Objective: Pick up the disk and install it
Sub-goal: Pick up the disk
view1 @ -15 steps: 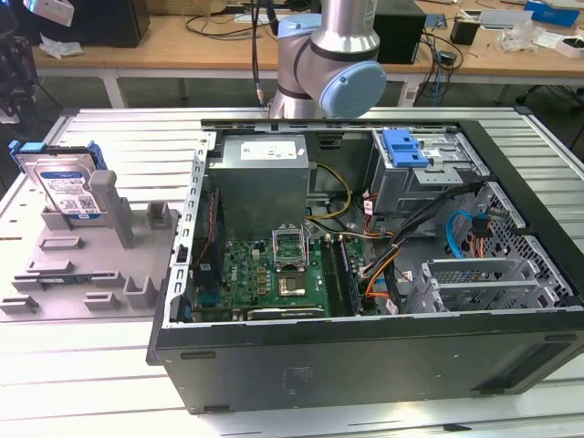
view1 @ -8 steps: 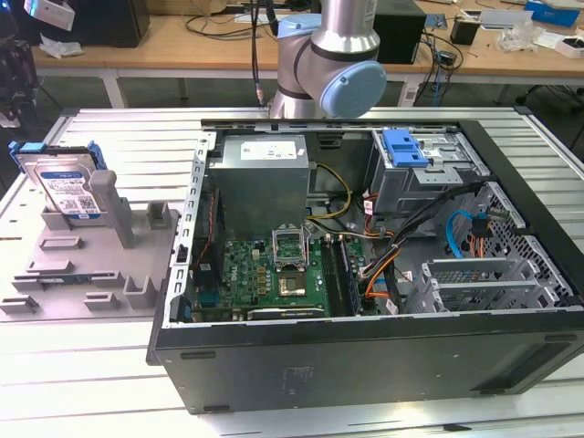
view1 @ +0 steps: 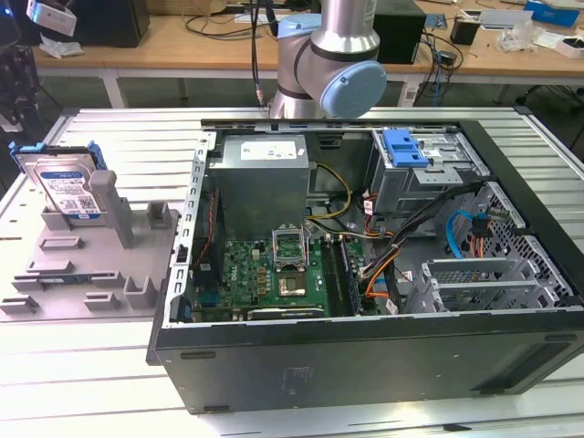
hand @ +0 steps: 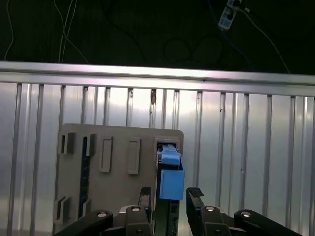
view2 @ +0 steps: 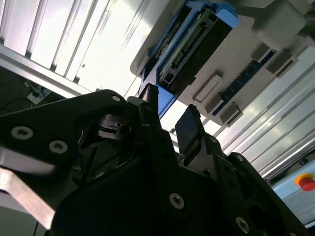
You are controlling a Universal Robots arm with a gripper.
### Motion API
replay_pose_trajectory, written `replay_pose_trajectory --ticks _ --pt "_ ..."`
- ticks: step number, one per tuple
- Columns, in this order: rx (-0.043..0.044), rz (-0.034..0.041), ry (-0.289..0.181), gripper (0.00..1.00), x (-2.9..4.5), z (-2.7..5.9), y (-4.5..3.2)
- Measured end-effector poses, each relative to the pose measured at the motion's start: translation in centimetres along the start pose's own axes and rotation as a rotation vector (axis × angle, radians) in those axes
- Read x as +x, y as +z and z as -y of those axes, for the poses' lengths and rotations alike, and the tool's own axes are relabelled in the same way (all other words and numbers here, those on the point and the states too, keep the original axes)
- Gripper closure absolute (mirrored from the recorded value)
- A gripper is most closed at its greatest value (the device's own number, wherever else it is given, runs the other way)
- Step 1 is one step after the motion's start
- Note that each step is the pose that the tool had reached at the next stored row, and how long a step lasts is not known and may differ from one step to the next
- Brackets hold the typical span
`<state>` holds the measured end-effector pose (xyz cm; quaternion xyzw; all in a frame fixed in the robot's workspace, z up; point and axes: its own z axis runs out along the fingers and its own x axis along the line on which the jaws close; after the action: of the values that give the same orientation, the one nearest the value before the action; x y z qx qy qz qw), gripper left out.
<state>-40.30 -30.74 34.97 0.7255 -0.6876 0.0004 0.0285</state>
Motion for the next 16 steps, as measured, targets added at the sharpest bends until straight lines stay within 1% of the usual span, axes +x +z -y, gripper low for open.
replay_pose_trajectory --ticks 9,16 --pt "0.0001 -0.0001 -0.003 0.58 -0.03 -0.07 0.53" --pt "0.0003 0.0001 -0.007 0.58 -0.05 -0.11 0.8"
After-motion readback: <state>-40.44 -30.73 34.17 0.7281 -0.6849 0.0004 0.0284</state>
